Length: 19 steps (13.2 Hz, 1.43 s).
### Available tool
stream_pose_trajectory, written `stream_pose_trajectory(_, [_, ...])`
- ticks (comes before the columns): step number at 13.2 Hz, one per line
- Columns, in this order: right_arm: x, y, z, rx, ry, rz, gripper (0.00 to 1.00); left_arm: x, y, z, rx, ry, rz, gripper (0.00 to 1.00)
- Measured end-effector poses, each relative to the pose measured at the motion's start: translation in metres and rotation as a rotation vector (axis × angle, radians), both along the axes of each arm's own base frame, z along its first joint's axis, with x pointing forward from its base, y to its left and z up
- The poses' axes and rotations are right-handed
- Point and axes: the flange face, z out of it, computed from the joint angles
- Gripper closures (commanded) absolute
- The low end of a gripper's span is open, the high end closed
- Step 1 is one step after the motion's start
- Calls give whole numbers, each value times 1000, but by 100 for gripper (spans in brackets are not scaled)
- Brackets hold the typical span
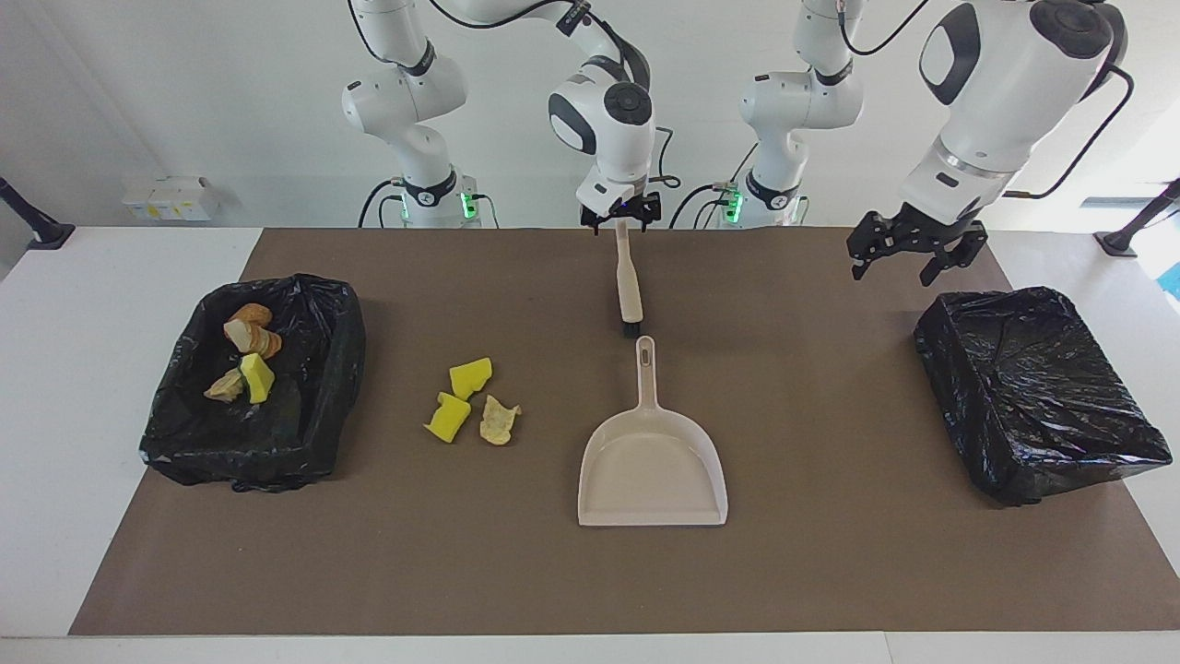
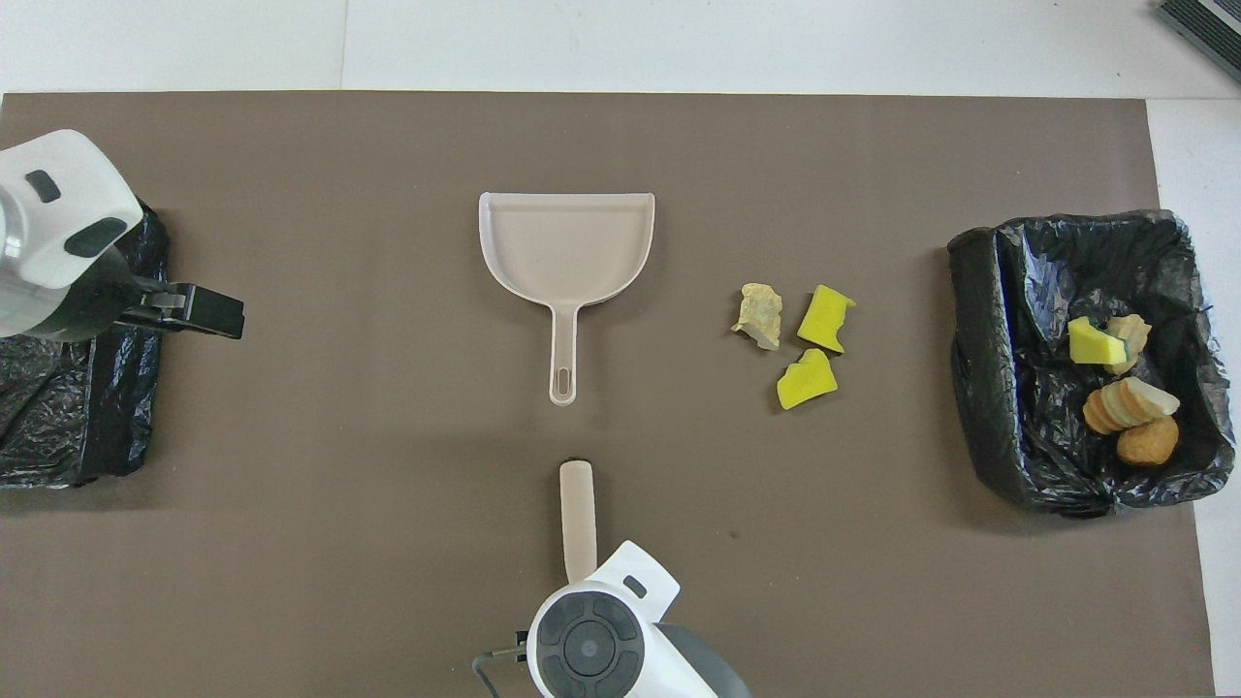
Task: Sweep and dump trash in bin
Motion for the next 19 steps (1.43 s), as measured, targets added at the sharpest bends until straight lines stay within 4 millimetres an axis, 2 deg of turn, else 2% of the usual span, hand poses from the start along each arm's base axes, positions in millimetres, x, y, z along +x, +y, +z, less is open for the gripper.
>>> stream_pose_trajectory(1, [-3,0,-4,3,-4,0,2,0,-9,-6,-1,-7,-14,0])
stream_pose_trajectory(3, [-5,-2,-9,6,-7,-3,18,1,-25,-20,-5,-24,-36,0])
stream_pose_trajectory(5, [-4,-2,-10,14,-13,-11,26,6,-36,-34,-11,-34,-47,0])
stream_pose_trajectory(6, [-4,-3,-12,20,-17,-17,37,9,-42,-41,-15,-38,-53,0])
stream_pose_trajectory(8, [-7,-5,-18,20,-19,-18,87,17,-58,-59,-33,-41,-61,0])
stream_pose_trajectory(9, [-9,-5,-20,17,-17,-17,100,21,-71,-72,-40,-40,-62,0])
stream_pose_trajectory(12, [-10,-5,-21,17,-16,-19,100,26,-113,-110,-48,-34,-91,0])
stream_pose_trajectory(15, [-4,-7,-17,23,-20,-40,100,26,-146,-145,-78,-31,-111,0])
stream_pose_trajectory(17, [7,-12,-6,34,-34,-63,100,18,-163,-161,-96,-25,-92,0])
stream_pose_trajectory(19, [24,-29,16,21,-33,-102,100,6,-183,-172,-117,-19,-64,0])
